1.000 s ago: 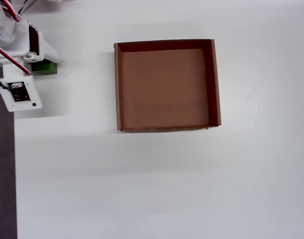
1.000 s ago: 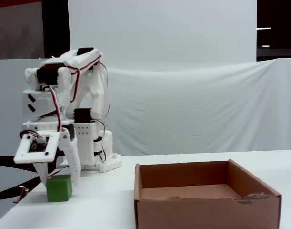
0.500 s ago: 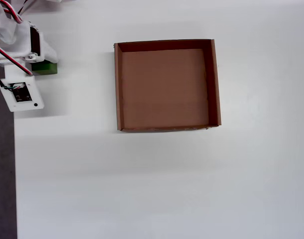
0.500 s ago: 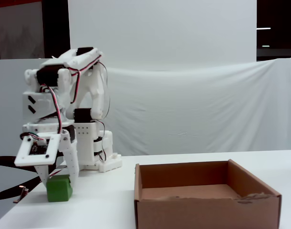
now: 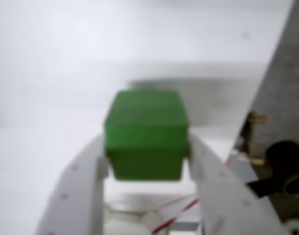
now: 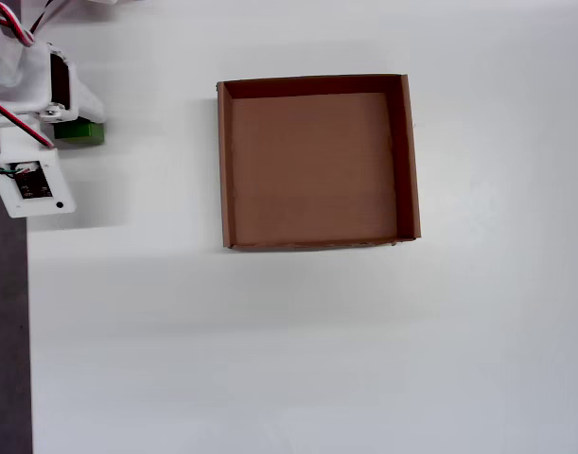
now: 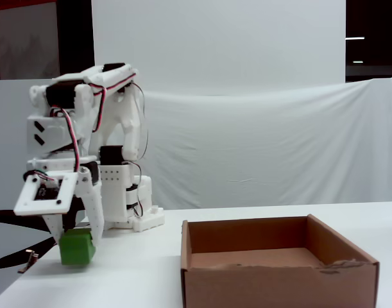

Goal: Grasp a green cube and put it in a box.

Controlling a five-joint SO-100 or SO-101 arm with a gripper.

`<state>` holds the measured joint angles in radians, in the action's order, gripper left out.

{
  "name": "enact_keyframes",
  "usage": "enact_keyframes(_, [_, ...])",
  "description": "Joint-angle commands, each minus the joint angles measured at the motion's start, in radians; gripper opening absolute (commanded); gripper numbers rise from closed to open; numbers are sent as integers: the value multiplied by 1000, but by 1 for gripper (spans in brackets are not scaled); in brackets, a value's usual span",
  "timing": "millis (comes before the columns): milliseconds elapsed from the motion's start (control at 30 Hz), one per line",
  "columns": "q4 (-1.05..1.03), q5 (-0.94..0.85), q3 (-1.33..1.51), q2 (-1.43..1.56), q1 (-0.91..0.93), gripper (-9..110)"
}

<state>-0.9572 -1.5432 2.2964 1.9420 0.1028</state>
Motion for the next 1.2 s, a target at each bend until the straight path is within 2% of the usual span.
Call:
enact_keyframes(0, [-44, 11, -80, 3, -15, 15])
enact_keyframes(467, [-216, 21, -347, -46, -110, 15])
enact_keyframes(733, [-244, 32, -499, -137, -213, 15])
enact_keyframes(1167, [-296, 35, -571, -107, -387, 15])
